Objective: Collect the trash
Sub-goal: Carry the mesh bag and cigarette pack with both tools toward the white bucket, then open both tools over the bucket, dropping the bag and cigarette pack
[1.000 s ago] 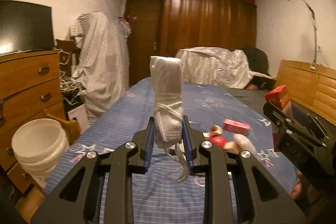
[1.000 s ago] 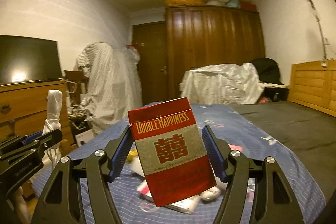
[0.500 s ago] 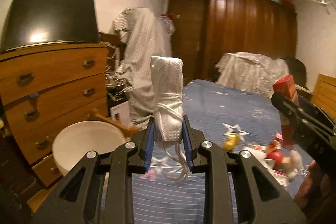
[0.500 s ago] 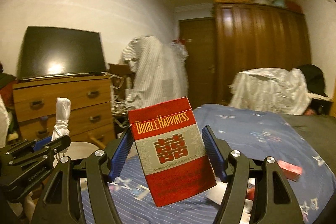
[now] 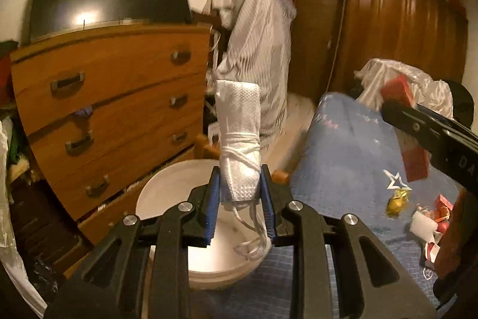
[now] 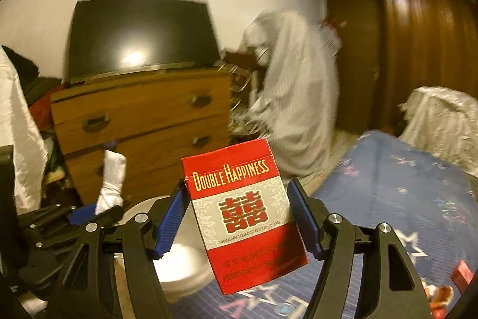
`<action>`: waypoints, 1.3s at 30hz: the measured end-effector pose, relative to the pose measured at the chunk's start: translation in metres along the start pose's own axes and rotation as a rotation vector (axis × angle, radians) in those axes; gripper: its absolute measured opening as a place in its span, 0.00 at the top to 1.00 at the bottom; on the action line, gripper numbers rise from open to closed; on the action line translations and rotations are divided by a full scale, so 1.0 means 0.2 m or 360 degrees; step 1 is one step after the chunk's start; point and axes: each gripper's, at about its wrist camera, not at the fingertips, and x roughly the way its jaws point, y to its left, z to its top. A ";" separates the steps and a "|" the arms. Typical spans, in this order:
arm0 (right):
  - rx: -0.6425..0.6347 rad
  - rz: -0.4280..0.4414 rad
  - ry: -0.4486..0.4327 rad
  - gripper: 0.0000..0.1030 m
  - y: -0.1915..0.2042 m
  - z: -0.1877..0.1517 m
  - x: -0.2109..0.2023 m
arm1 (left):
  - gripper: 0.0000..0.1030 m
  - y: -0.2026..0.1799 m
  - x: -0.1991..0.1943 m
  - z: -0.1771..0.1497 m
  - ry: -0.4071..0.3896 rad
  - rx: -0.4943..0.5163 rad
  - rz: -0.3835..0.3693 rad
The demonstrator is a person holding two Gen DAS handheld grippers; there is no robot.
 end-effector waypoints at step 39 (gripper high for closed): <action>0.0061 0.0426 0.0828 0.26 0.22 -0.08 1.15 | 0.40 0.54 0.63 -0.06 0.0548 -0.0138 0.0094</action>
